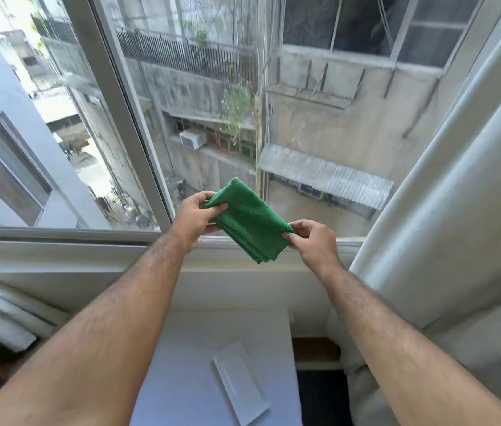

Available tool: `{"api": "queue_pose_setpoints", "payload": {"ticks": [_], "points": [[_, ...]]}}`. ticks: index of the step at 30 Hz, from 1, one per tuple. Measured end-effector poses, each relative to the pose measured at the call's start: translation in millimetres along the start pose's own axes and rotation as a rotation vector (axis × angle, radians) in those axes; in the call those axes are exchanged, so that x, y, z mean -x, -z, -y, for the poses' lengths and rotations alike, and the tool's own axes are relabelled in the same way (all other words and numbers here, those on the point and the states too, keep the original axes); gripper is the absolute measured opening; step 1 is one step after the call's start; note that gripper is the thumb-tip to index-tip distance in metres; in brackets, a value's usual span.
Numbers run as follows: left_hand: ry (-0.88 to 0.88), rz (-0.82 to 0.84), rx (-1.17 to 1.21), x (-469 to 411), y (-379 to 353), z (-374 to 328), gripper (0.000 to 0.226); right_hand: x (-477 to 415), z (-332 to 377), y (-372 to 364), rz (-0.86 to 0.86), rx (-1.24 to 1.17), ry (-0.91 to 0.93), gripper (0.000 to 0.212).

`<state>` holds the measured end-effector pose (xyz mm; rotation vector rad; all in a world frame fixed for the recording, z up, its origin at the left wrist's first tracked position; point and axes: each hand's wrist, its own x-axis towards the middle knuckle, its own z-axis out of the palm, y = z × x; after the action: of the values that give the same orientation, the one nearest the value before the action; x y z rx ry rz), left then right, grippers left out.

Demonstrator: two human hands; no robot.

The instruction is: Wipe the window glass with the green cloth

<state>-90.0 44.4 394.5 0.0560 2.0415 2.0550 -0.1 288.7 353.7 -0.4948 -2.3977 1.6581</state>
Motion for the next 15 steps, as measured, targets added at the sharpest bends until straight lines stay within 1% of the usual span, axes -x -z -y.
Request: {"api": "queue_pose_setpoints", "payload": {"ticks": [4,9,12,15], "points": [[-0.120,-0.016,-0.015,0,-3,-73,0.011,-14,56,22,-0.036,0.015,0.113,0.018],[-0.259,-0.043,0.068,-1,-14,-162,0.009,-32,131,47,-0.079,0.003,0.247,0.023],[-0.338,-0.052,0.116,4,-19,-220,0.009,-40,178,60,-0.119,-0.039,0.332,0.019],[-0.438,-0.059,0.102,11,-17,-273,0.012,-45,225,73,-0.144,-0.049,0.418,0.017]]}}
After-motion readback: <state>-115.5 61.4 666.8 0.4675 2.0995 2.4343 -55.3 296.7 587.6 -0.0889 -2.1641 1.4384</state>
